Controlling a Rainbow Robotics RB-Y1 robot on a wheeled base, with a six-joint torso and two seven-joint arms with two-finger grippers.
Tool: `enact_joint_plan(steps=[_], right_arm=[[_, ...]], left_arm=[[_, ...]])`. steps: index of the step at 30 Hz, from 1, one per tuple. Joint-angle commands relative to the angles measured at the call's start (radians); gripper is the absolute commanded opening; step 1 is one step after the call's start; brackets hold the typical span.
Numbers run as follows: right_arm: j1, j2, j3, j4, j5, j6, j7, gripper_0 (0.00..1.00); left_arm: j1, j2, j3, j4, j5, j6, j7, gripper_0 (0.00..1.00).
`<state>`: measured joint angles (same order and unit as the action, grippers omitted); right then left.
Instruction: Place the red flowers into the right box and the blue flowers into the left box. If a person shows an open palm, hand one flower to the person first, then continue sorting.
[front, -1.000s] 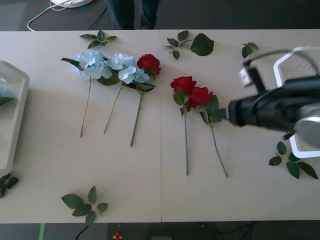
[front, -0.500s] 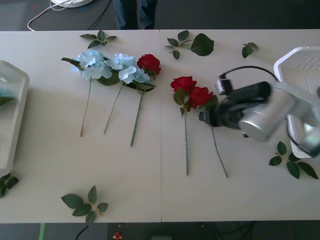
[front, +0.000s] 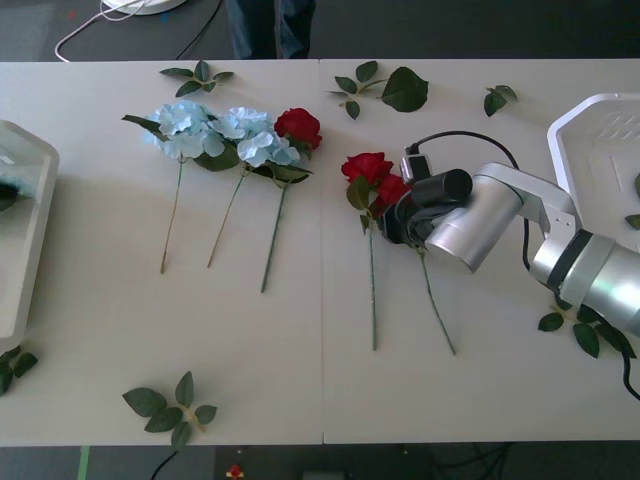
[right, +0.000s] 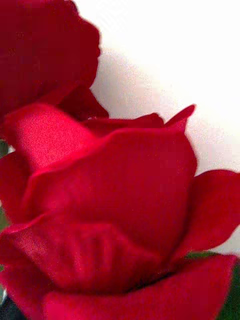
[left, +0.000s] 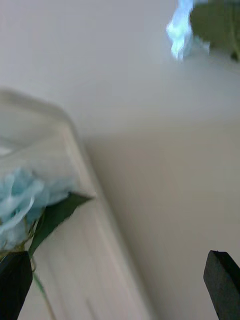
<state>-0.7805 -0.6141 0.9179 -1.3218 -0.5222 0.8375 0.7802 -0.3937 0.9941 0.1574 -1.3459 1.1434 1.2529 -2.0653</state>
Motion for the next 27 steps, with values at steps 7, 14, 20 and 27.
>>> enact_joint_plan(steps=[7, 14, 20, 27], right_arm=[[-0.028, 0.02, 0.004, 0.001, 0.004, -0.017, -0.033, 0.0], [-0.028, 0.002, 0.004, -0.007, -0.01, -0.026, -0.03, 0.0], [-0.026, -0.035, 0.001, -0.046, -0.019, -0.026, -0.033, 0.0], [-0.025, -0.148, -0.07, -0.129, -0.036, 0.008, -0.012, 0.0]], left_arm=[[-0.208, 0.0, -0.412, -0.277, -0.241, 0.008, 0.749, 1.0], [-0.3, -0.137, -0.613, -0.282, -0.527, 0.008, 0.958, 1.0], [-0.379, -0.252, -0.737, -0.148, -0.685, -0.006, 1.053, 1.0], [-0.393, -0.367, -0.769, 0.031, -0.815, -0.148, 1.096, 1.0]])
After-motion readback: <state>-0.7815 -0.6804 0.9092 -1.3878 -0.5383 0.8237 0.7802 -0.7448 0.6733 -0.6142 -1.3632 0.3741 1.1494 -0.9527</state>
